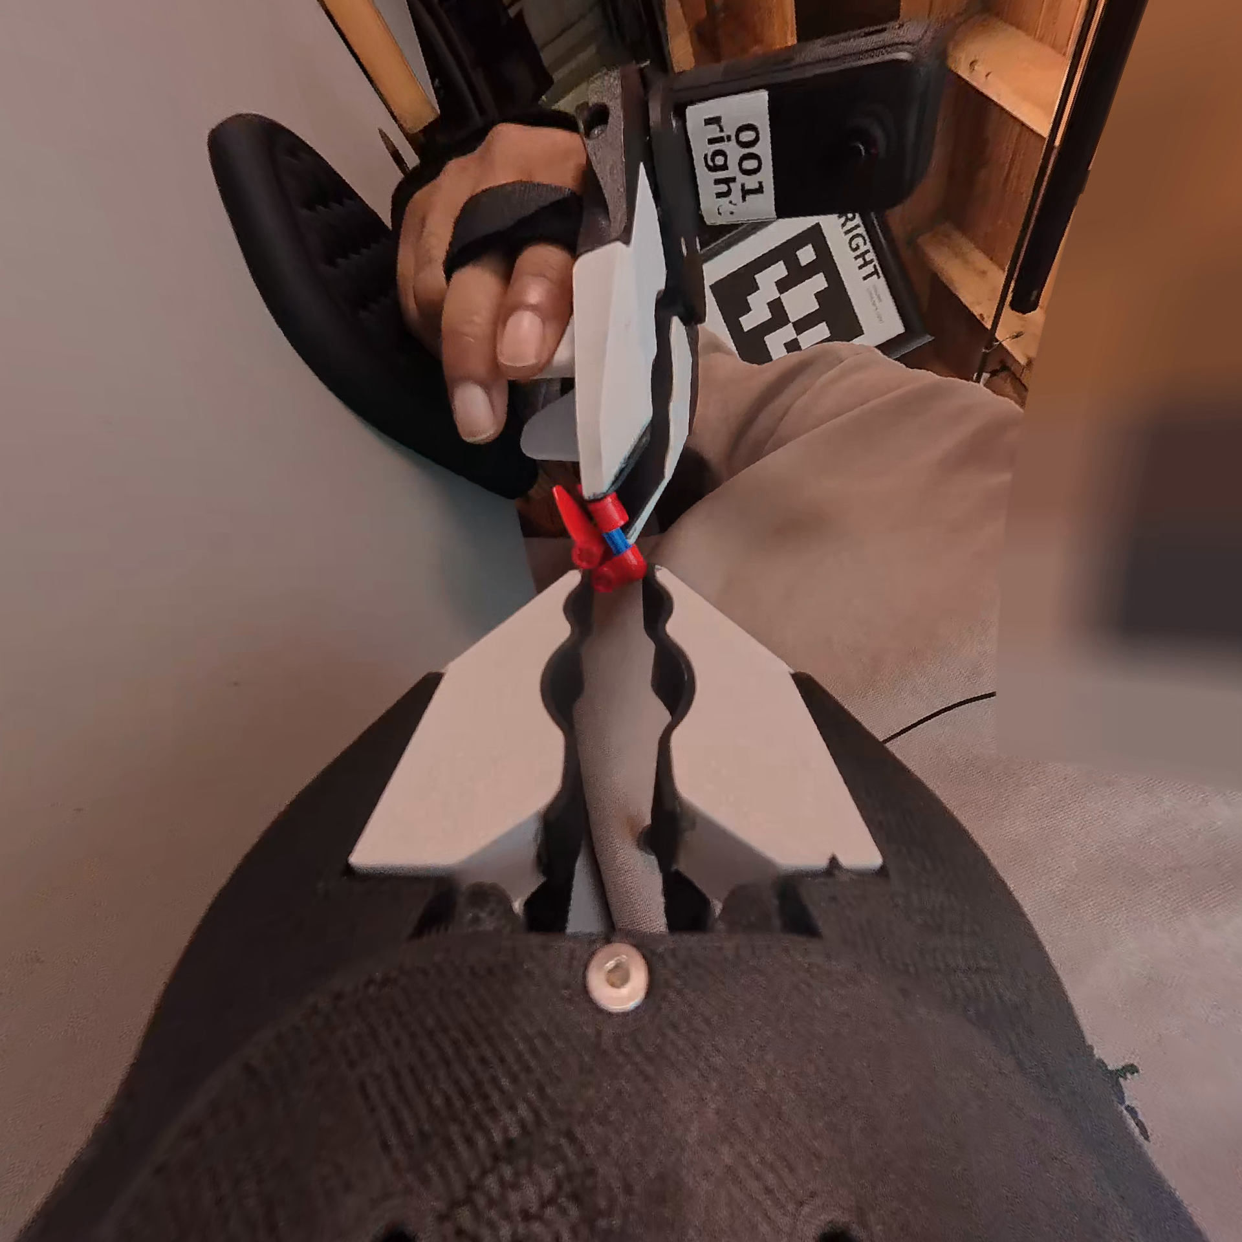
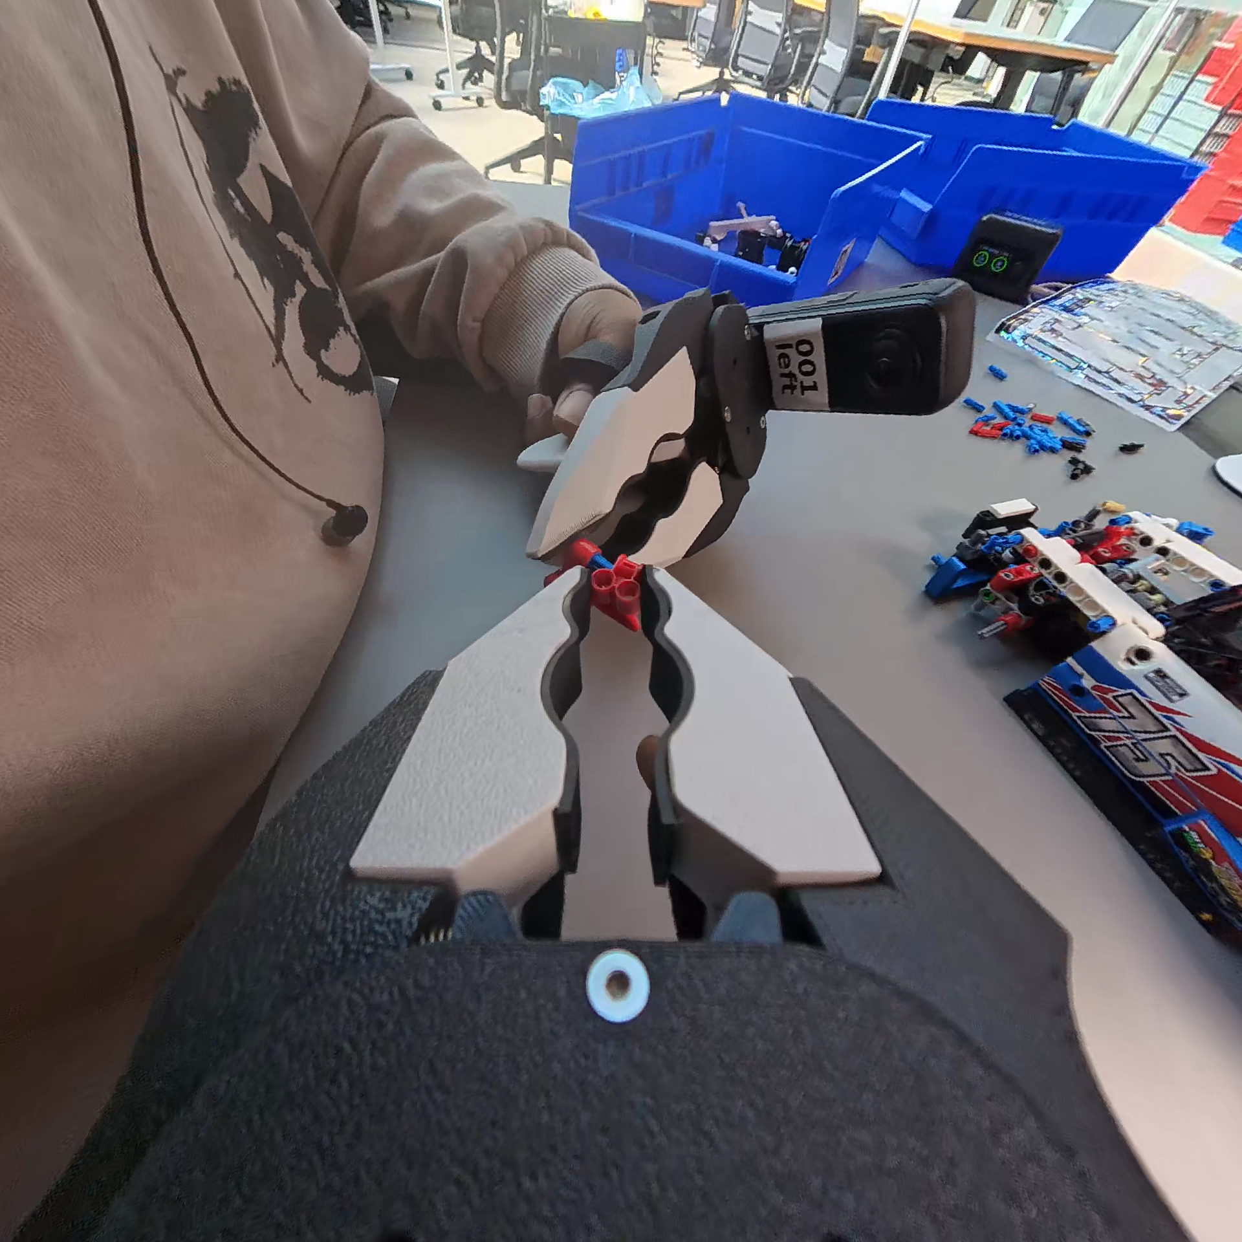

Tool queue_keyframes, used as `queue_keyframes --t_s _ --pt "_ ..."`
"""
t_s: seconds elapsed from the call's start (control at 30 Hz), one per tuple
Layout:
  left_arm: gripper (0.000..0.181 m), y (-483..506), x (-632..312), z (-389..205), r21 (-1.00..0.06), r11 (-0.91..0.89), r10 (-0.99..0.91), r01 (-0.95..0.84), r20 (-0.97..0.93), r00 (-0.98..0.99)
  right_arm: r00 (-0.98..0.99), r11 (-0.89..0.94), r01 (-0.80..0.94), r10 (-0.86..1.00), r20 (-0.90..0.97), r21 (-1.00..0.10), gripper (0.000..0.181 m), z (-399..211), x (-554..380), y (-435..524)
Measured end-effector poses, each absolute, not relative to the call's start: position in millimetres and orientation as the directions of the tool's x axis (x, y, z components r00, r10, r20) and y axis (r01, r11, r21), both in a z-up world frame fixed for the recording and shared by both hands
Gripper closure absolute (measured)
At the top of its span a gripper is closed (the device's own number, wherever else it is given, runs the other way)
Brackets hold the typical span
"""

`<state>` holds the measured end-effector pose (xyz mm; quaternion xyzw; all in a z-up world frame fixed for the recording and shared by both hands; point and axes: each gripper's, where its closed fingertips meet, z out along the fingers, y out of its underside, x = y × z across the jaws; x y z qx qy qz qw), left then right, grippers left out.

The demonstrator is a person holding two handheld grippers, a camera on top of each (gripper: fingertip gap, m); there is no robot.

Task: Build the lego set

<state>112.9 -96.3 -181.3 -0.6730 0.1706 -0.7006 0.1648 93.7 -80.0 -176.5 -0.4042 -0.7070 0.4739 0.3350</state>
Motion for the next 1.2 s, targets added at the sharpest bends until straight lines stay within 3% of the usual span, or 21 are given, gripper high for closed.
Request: queue_keyframes --t_s 0.47,0.67,0.83,1.2 --pt "0.176 -74.7 100.3 -173.3 -0.409 -0.899 -0.419 0.16 0.907 -0.039 -0.343 -0.032 0.348 0.926 -0.159 -0.937 0.168 -173.4 85.8 -59.8" --pt "0.176 -70.6 96.1 -169.6 -0.486 -0.852 -0.494 0.194 0.869 0.004 -0.327 -0.116 0.335 0.917 -0.23 -0.935 0.168 -168.8 81.8 -57.4" --pt "0.177 -70.1 95.7 -167.1 -0.544 -0.816 -0.547 0.196 0.836 0.042 -0.335 -0.102 0.329 0.917 -0.217 -0.939 0.168 -165.3 81.3 -57.7" --pt "0.177 -71.2 93.1 -153.9 -0.449 -0.855 -0.484 0.26 0.871 -0.087 -0.358 -0.081 0.224 0.92 -0.159 -0.971 0.168 -150.2 80.2 -59.1"
